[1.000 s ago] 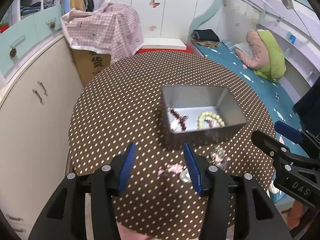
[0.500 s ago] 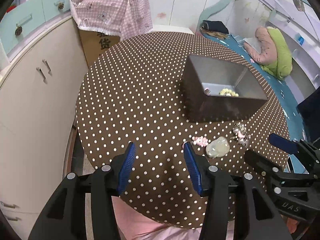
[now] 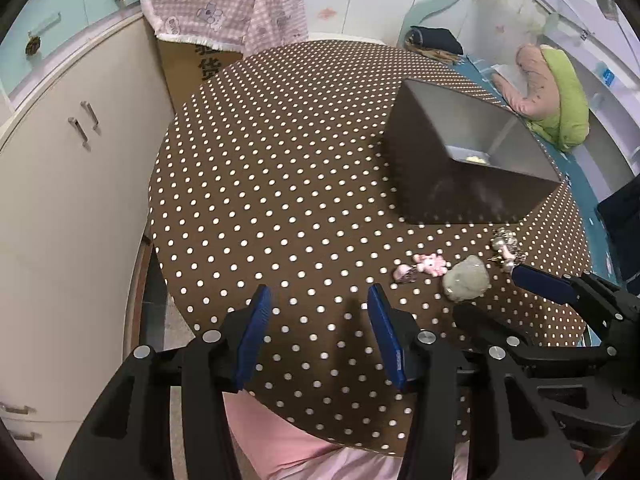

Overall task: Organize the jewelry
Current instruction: 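Move both tools back to the jade pendant and remaining charms, then grasp the pale green jade pendant with the right tool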

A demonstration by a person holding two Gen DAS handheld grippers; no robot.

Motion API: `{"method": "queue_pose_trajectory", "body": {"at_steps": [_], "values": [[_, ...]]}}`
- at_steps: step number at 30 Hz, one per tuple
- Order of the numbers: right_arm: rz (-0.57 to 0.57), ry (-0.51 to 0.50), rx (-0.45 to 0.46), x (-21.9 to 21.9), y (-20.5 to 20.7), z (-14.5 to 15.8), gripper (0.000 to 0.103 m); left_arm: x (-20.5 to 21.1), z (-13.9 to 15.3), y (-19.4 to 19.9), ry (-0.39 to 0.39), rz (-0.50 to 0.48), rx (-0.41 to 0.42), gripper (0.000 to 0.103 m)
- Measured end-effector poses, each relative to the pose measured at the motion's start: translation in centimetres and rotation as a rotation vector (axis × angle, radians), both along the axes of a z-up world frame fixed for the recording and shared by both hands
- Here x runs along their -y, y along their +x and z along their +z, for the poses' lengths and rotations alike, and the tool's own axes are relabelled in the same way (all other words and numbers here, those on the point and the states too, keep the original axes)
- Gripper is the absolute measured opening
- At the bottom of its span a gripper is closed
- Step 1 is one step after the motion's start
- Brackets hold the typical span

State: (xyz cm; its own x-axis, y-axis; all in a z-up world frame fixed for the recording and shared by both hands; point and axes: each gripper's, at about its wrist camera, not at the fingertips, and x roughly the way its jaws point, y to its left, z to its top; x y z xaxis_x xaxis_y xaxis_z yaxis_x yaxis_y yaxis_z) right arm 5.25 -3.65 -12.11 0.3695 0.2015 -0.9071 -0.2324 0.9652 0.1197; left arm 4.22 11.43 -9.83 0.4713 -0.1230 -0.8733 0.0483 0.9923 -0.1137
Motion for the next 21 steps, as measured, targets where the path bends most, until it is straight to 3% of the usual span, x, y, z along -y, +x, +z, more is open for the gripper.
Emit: {"method": "queue_pose_trajectory", "body": {"at_steps": [9,15,18,21], "values": [[-0.015,-0.057,0.023,-1.5,1.4,-0.8,0.071,-1.4,-0.7,1.0,-0.018,0.002,-0.015,0.048],[0.001,-0.064,0.060,-2.2,1.3,-0.7,0.044,-1.2,-0.3,1.6,-0.052,-0.030,-0.016,0.048],[0.003,-0.059,0.050,-1.9,1.2,-0.6,0.044,-0.8,-0.3,1.6,-0.069,-0.044,-0.016,0.048],[-0.007,-0.038,0.036,-1.4,1.1,-0.5,0.044,-0.3,0.0,1.7,-0.076,-0.057,-0.005,0.059]]}}
